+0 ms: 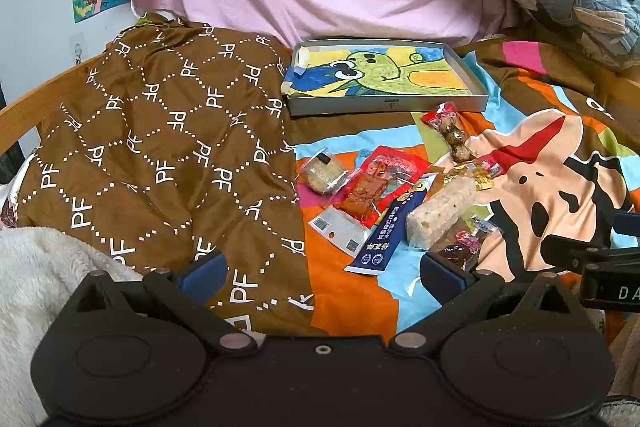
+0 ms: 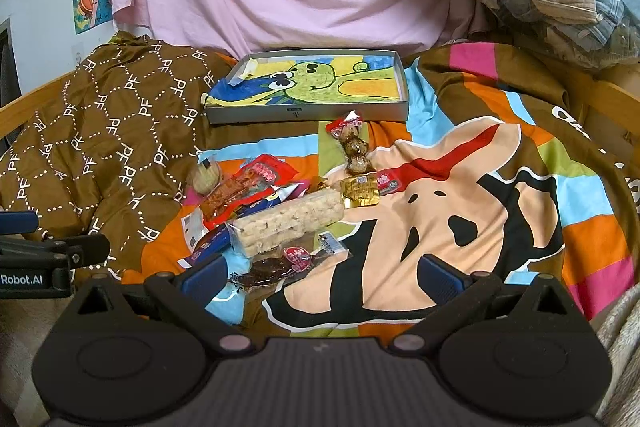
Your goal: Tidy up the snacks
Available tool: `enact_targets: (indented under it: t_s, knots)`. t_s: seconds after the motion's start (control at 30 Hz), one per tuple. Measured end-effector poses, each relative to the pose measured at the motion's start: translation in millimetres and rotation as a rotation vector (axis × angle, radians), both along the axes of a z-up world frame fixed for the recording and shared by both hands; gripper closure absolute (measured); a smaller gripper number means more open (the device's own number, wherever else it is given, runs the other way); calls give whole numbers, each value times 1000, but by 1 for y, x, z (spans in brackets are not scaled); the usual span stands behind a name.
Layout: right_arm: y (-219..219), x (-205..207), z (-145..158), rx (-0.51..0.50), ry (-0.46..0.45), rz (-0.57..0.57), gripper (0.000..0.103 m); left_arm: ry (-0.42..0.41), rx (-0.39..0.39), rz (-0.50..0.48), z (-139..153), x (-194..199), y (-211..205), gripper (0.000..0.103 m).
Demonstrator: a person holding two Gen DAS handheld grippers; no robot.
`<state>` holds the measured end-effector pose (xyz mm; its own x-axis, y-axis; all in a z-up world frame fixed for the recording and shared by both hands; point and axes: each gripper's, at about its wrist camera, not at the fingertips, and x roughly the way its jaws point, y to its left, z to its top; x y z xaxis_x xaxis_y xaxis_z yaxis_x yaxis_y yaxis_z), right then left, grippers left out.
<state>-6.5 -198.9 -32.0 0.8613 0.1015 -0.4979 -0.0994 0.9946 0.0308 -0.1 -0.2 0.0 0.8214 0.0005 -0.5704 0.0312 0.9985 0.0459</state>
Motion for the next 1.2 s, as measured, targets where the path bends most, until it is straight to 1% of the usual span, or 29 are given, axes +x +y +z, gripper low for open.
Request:
enact_targets:
  t_s: [0.83, 0.9, 1.07, 1.2]
  knots:
    - [-1, 1, -2, 4, 8, -2, 0, 4, -2, 0, 0, 0, 0, 1]
    - [-1, 2, -3, 8, 11, -2, 0, 6, -2, 0, -8, 0, -5, 1]
    - [1, 1, -4, 1, 15, 2, 0, 25, -2, -12, -14, -2, -8, 1]
    - [3, 3, 1, -3, 19, 19, 0, 53, -19, -24, -9, 10, -3, 1]
